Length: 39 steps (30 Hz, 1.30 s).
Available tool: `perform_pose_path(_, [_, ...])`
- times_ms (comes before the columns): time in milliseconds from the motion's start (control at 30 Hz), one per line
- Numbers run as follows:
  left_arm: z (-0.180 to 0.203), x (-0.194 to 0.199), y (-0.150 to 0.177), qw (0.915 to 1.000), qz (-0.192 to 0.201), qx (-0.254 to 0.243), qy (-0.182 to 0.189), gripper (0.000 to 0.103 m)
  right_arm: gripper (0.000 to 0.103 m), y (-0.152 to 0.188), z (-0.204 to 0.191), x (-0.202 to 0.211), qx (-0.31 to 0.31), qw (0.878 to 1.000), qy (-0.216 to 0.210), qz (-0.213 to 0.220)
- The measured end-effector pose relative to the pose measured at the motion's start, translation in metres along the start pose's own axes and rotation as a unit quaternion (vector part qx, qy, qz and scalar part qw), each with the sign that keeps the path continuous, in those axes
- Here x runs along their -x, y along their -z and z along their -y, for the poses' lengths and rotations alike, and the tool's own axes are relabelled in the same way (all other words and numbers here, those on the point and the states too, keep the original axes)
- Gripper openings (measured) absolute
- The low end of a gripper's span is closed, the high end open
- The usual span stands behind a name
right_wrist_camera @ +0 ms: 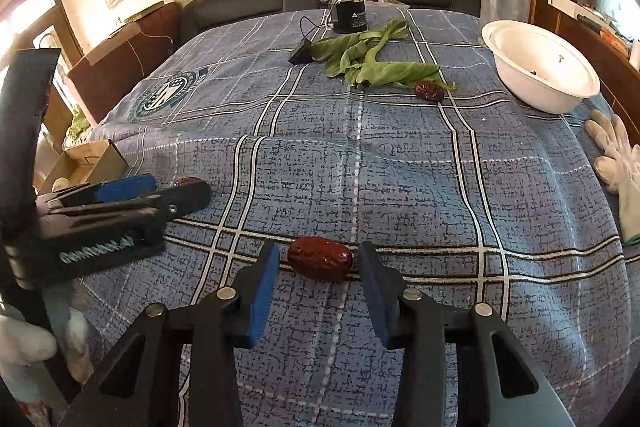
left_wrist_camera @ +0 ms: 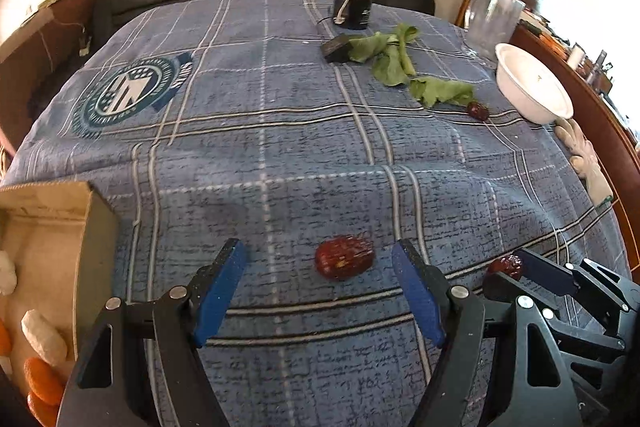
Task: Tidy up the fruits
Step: 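Grasp a red date with the left tool while the right tool grasps the other date, then carry both dates into the cardboard tray and open both tools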
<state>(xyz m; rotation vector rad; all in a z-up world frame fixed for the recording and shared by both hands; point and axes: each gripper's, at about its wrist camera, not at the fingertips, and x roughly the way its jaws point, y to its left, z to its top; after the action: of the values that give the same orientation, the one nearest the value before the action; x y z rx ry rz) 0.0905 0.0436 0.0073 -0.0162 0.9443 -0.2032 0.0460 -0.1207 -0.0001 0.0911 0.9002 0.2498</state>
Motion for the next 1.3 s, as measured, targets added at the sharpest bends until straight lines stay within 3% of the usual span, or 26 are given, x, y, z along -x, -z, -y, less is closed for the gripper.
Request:
perform_pose_path(167, [0.004,-0.001,0.002,0.9997,0.013,-0.013,-0.016,0.029,0.036,0.001,0.002,0.001,-0.003,1.000,-0.001,0.001])
perform_pose_path(400, [0.003,0.017,0.008,0.9998,0.020,0.007,0.000,0.029,0.036,0.002,0.004,0.007,-0.011,1.000,-0.006,0.011])
perform_pose_path(800, [-0.005,0.125,0.060,0.9937,0.111,0.007,0.009,0.029,0.036,0.010,-0.013,0.033,0.006,0.998,-0.039,0.052])
perform_pose_path(1000, [-0.049,0.168,0.092,0.9897,0.133,0.051,0.001,0.029,0.036,0.020,-0.039,0.045,0.027,0.996,-0.052,0.062])
perform_pose_path(1300, [-0.117,0.222,0.145,0.9791,0.180,0.090,-0.027,0.029,0.036,0.048,-0.114,0.091,0.079,0.988,-0.096,0.093])
